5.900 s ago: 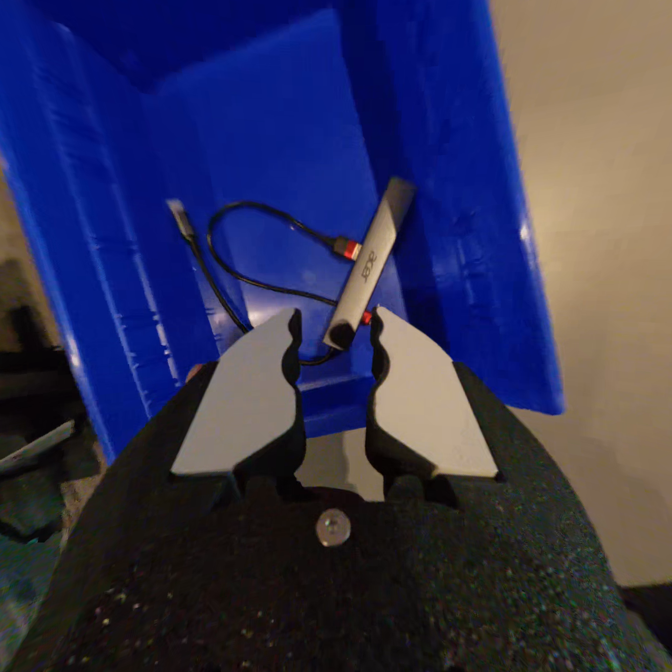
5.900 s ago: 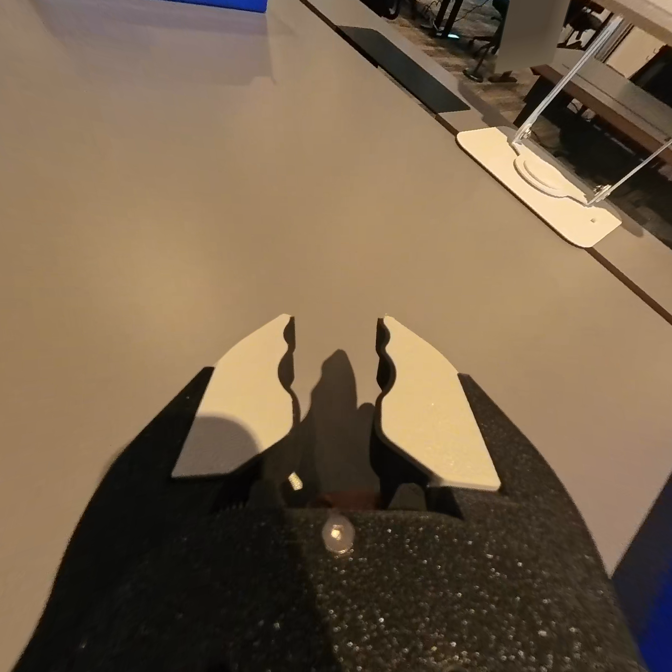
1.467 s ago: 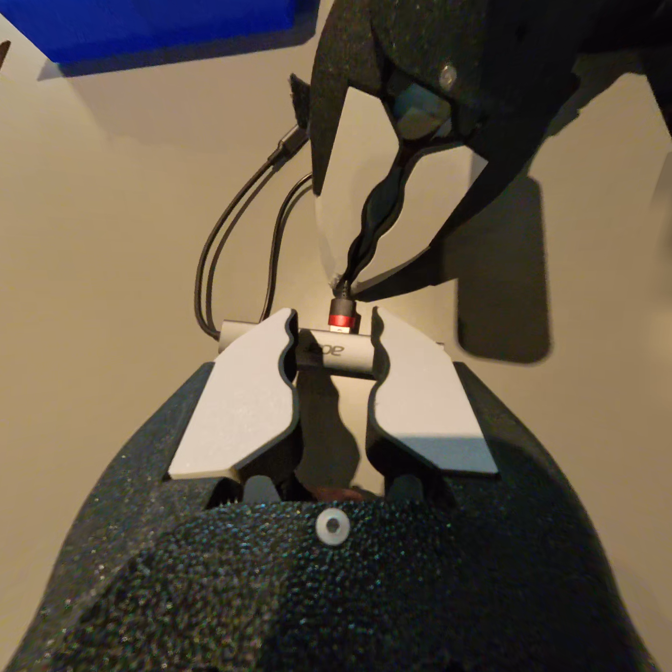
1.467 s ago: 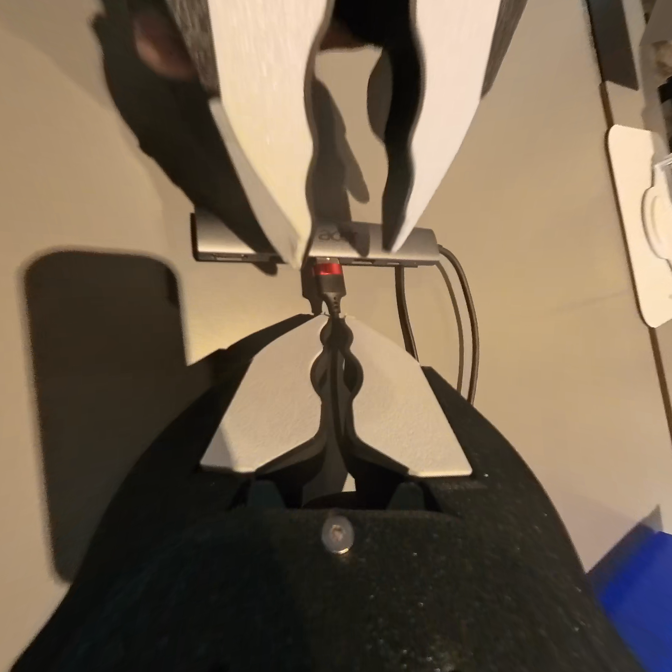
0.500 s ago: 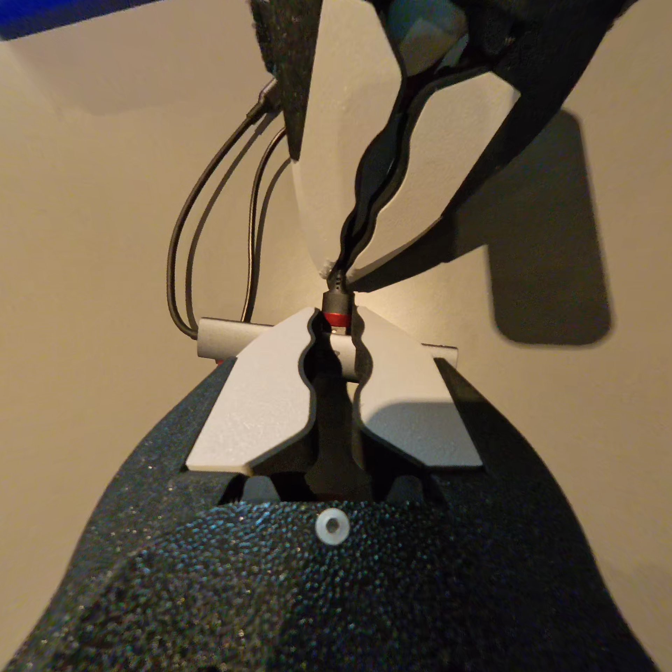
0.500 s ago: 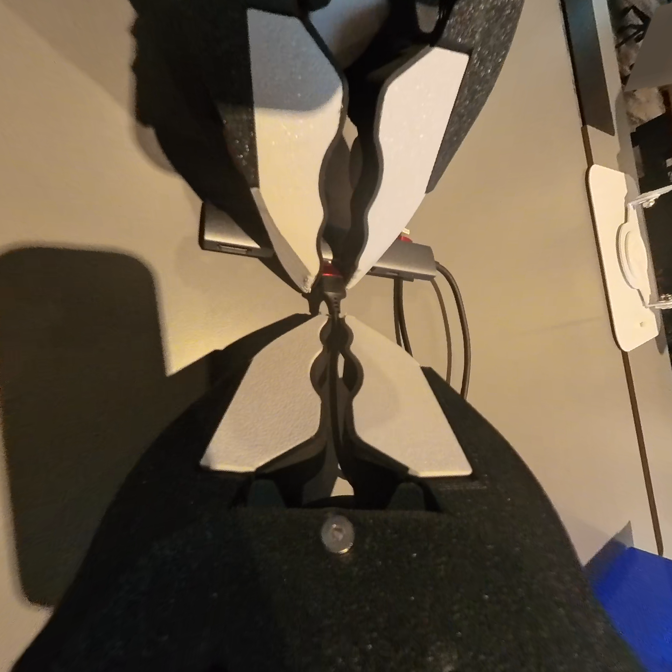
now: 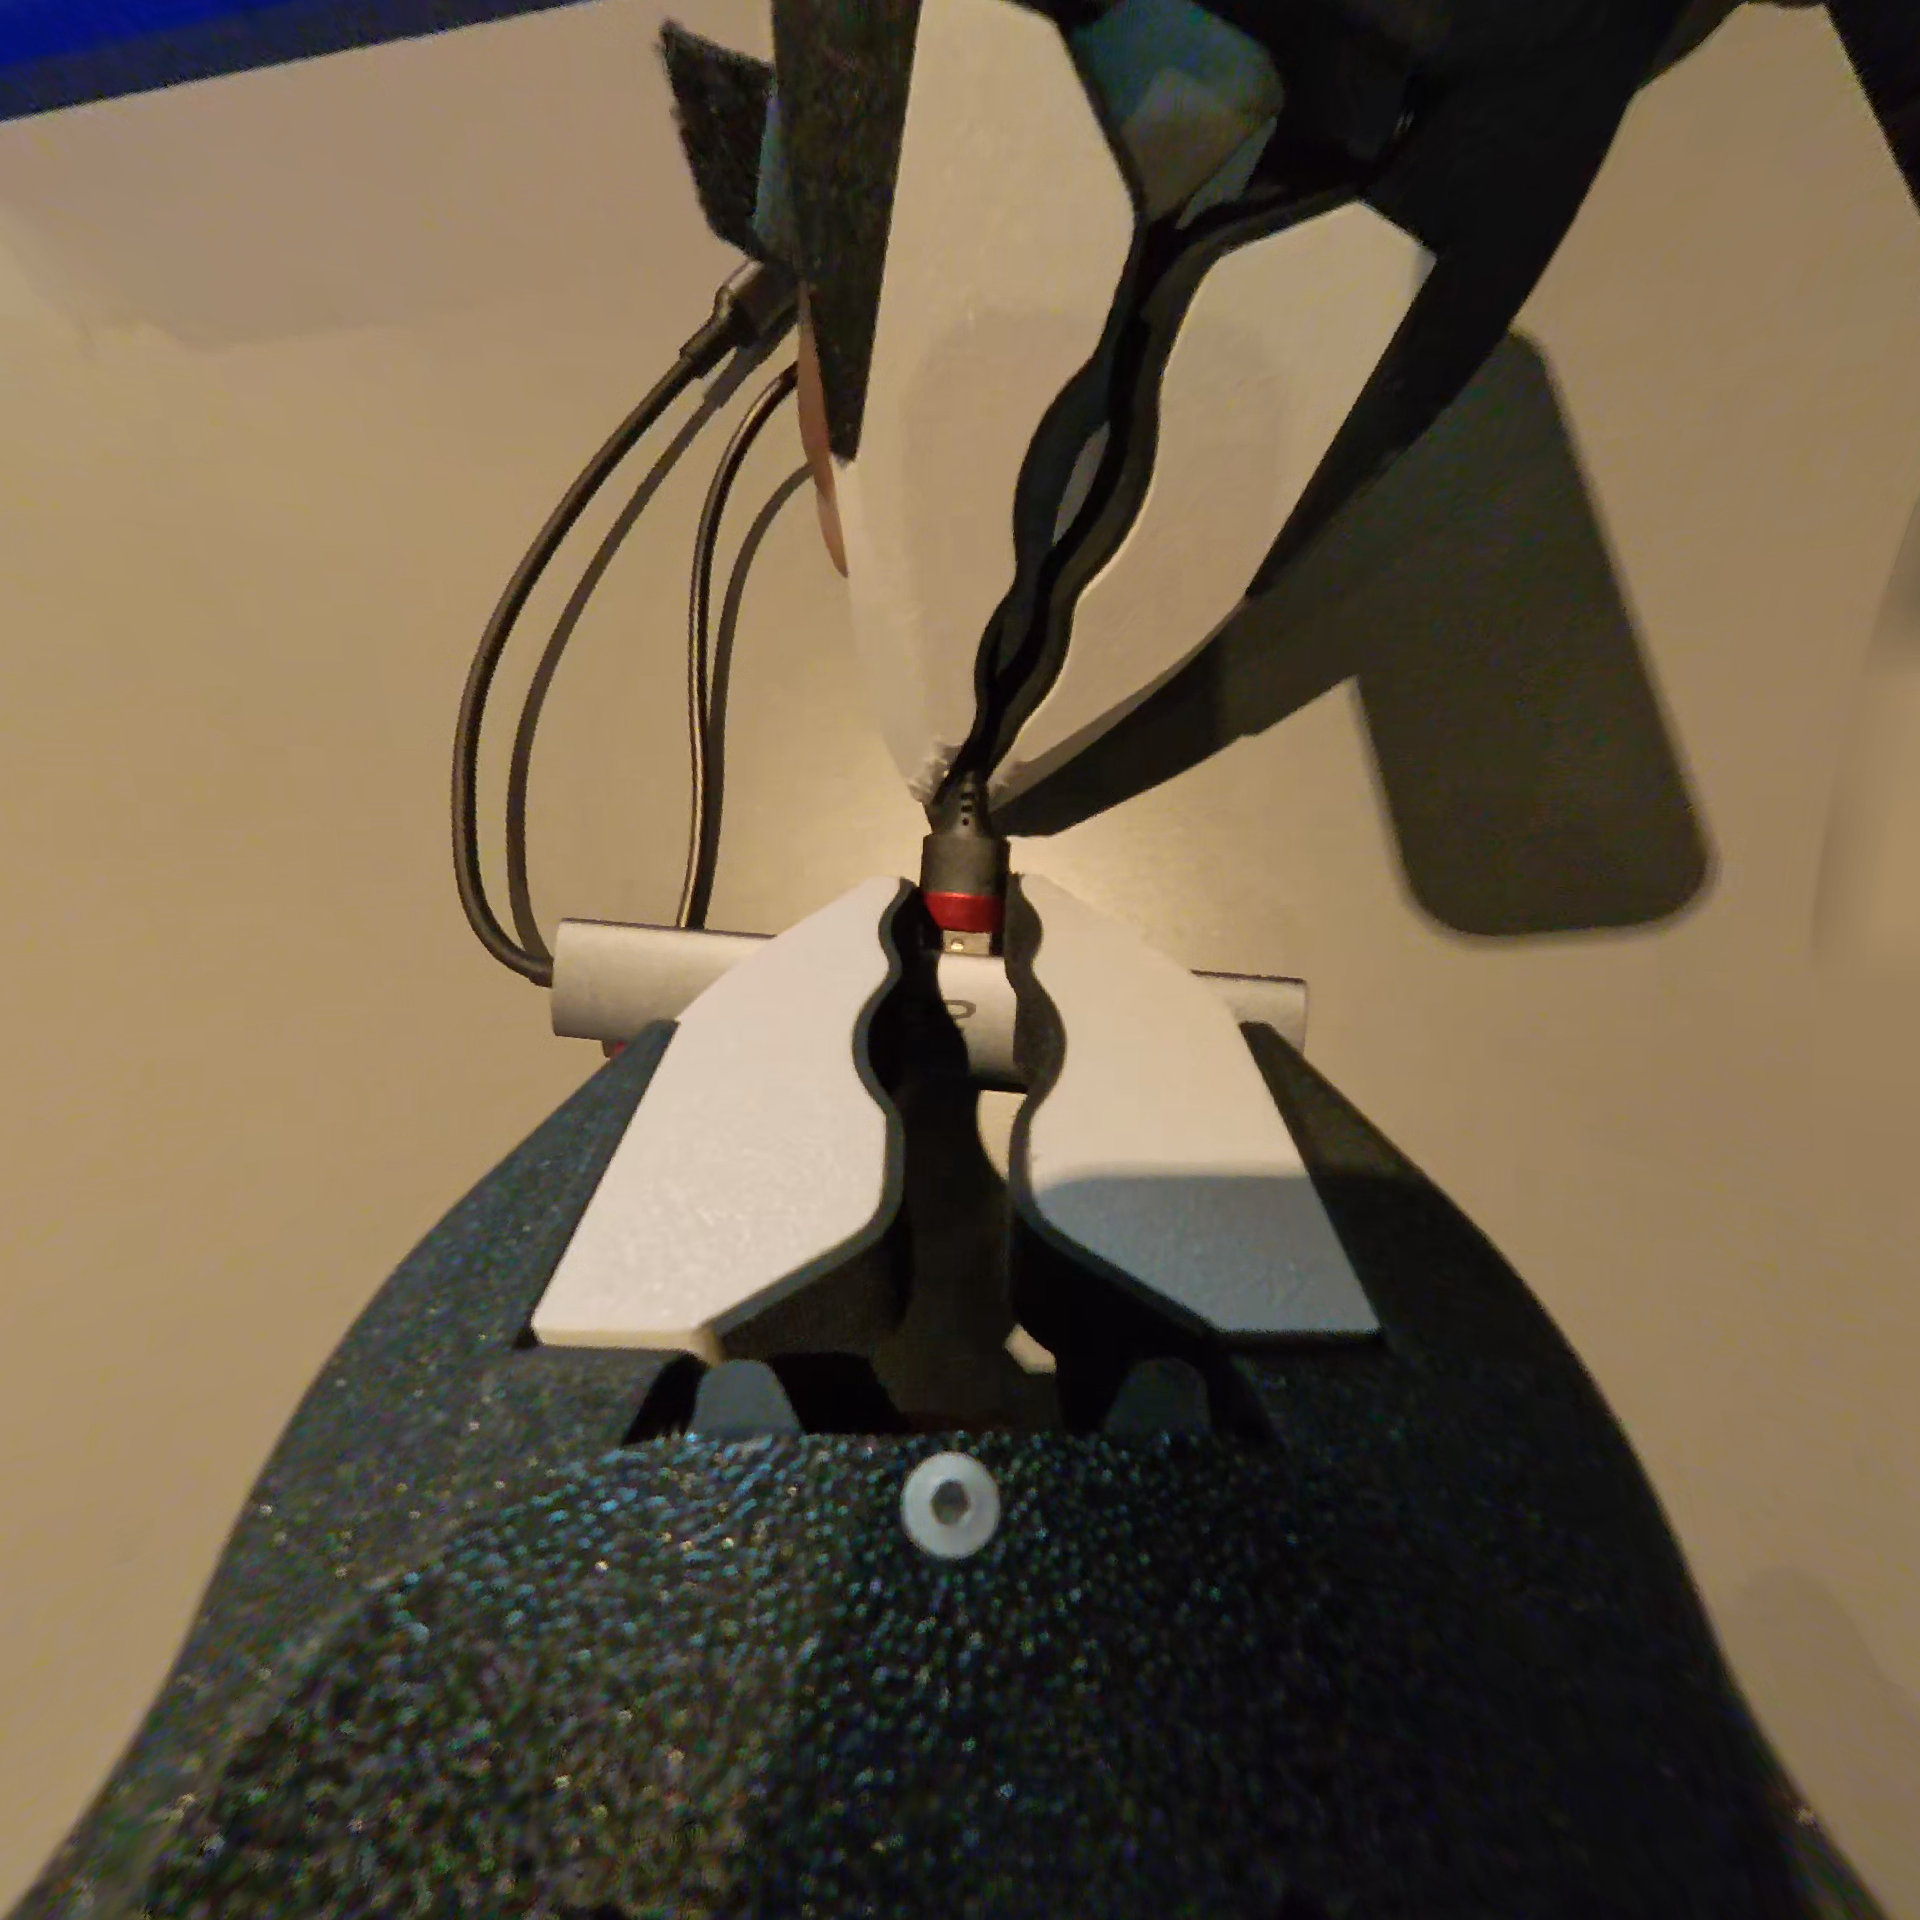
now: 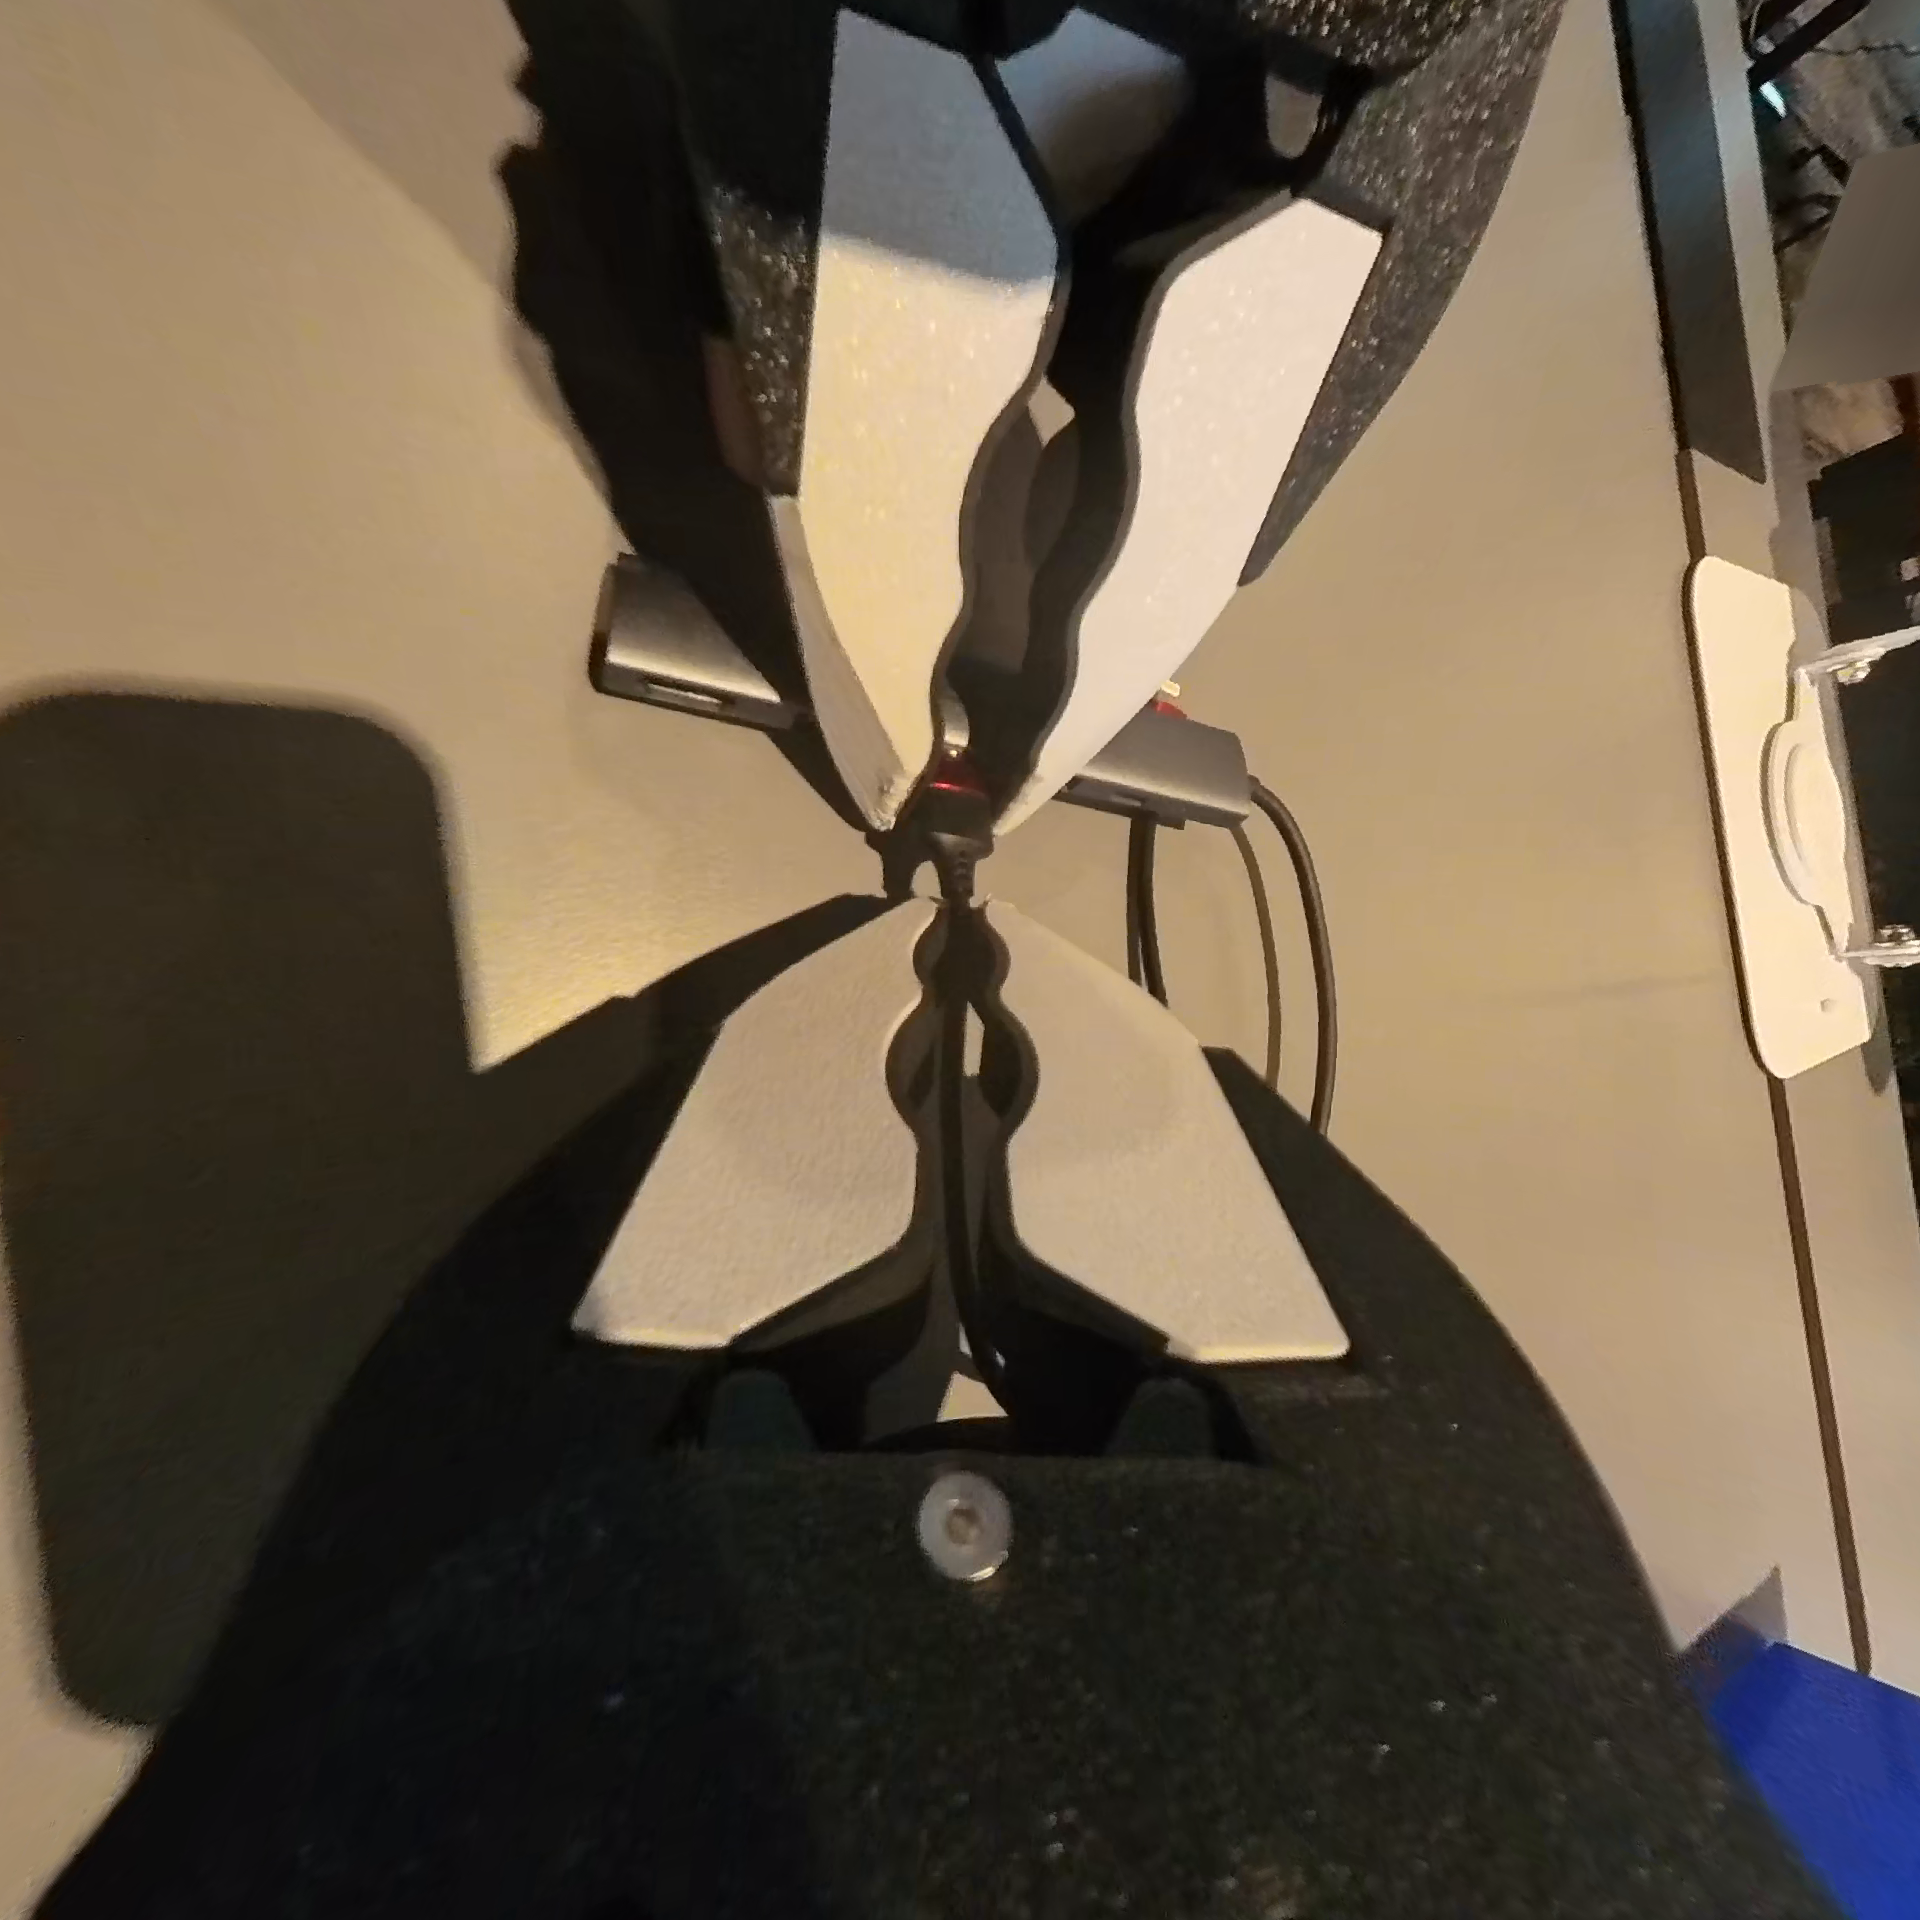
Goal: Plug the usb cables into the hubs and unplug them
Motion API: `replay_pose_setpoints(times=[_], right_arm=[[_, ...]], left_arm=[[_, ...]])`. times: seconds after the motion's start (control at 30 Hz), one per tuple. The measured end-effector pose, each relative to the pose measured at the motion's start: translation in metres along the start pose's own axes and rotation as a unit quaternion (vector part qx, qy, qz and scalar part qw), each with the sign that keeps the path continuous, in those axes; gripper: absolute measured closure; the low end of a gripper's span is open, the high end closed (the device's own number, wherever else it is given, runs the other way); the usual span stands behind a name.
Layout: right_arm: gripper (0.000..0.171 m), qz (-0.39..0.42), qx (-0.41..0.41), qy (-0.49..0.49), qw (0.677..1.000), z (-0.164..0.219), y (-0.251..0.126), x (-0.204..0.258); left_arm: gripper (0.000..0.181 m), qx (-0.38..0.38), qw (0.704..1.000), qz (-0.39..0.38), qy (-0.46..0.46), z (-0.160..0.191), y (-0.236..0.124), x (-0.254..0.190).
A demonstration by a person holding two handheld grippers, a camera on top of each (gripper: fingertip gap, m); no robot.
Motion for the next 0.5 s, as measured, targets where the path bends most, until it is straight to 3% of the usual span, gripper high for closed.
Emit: replay_pose_setpoints(times=[0.03,0.13,0.3,0.4,0.5], right_arm=[[0.168,0.001,-0.001,-0.001,1.0,0.0,0.0,0.0],[0.168,0.006,-0.015,-0.009,1.0,0.002,-0.003,-0.003],[0.169,0.035,-0.074,0.008,0.997,-0.001,-0.017,-0.016],[0.169,0.048,-0.066,0.013,0.997,0.006,-0.02,-0.022],[0.169,0.069,-0.064,0.007,0.996,0.01,-0.022,-0.026]], left_arm=[[0.166,-0.001,1.0,-0.001,0.0,0.0,0.0,0.0],[0.166,-0.017,0.999,-0.011,0.026,-0.003,0.001,0.0],[0.166,-0.117,0.988,-0.041,0.093,-0.016,-0.017,0.004],[0.171,-0.163,0.977,-0.068,0.12,-0.022,-0.035,0.008],[0.168,-0.217,0.969,-0.095,0.066,-0.027,-0.053,0.019]])
Point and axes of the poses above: each gripper's, where its closed fingertips meet, y out along the fingers, z out of its underside, x = y × z across the jaws, the point moved 7 cm from there along -y, back along the fingers, and after that the axes turned 13 degrees about -x, right-handed, at the moved point
